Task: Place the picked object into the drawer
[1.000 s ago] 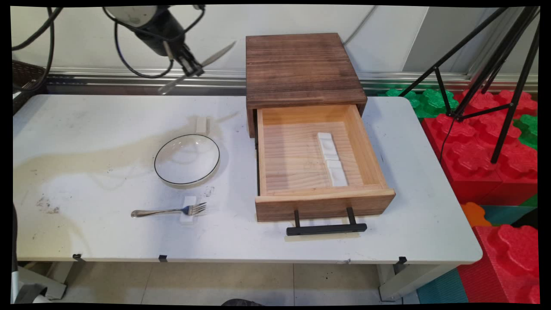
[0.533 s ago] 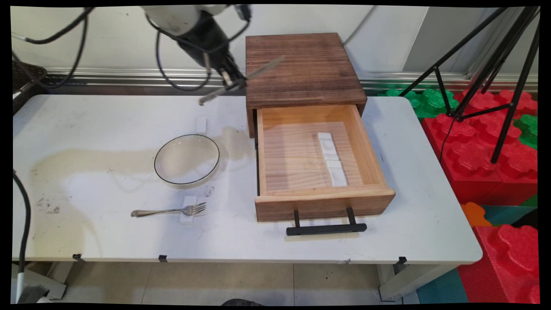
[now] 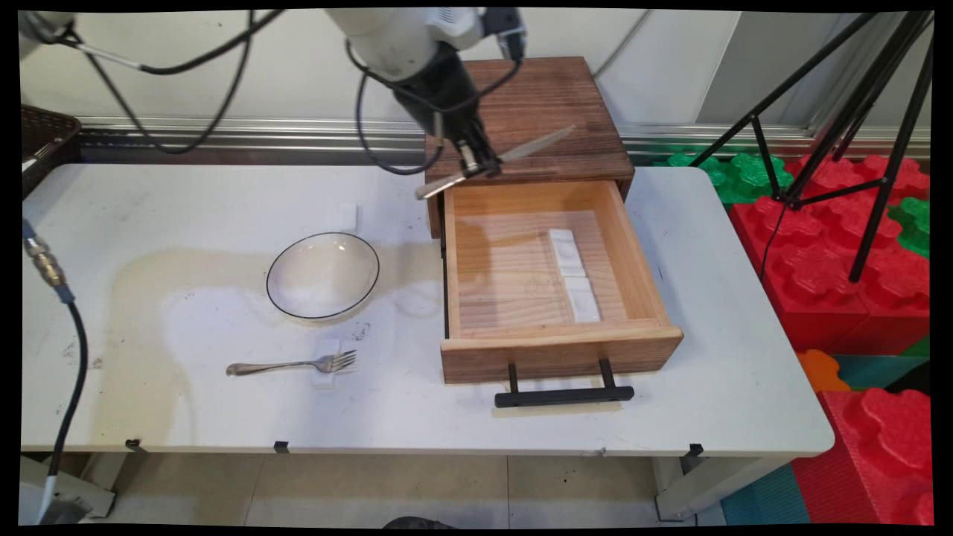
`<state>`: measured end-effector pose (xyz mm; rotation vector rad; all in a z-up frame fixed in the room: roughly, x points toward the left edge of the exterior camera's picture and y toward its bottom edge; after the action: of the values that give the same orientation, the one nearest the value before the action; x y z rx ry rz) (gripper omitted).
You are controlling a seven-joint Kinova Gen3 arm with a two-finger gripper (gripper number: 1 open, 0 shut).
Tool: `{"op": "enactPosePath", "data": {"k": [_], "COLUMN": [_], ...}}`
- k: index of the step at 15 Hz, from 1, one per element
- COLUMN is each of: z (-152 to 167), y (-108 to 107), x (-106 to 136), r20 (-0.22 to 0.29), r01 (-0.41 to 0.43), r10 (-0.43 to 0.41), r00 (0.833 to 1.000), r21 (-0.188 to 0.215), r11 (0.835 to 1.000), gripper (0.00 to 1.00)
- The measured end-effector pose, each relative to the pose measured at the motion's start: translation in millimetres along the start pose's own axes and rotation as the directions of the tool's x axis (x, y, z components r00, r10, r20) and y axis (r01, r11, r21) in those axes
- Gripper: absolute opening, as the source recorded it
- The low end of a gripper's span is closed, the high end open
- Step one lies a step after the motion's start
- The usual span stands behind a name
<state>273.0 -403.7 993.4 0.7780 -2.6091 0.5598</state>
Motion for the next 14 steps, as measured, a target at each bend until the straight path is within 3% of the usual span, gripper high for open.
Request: {"op": "enactPosePath", "data": {"k": [6,14], "z": [39,89], "y": [-6,-19], "x": [26,31], "r20": [-0.036,-0.068], "r01": [-0.019,-0.058], "r10": [0.016,0.049], "r00": [0.999,0.996], "r21": [-0.070,-0.138], "r11": [0.997,0.989], "gripper": [0.00,0.00]}}
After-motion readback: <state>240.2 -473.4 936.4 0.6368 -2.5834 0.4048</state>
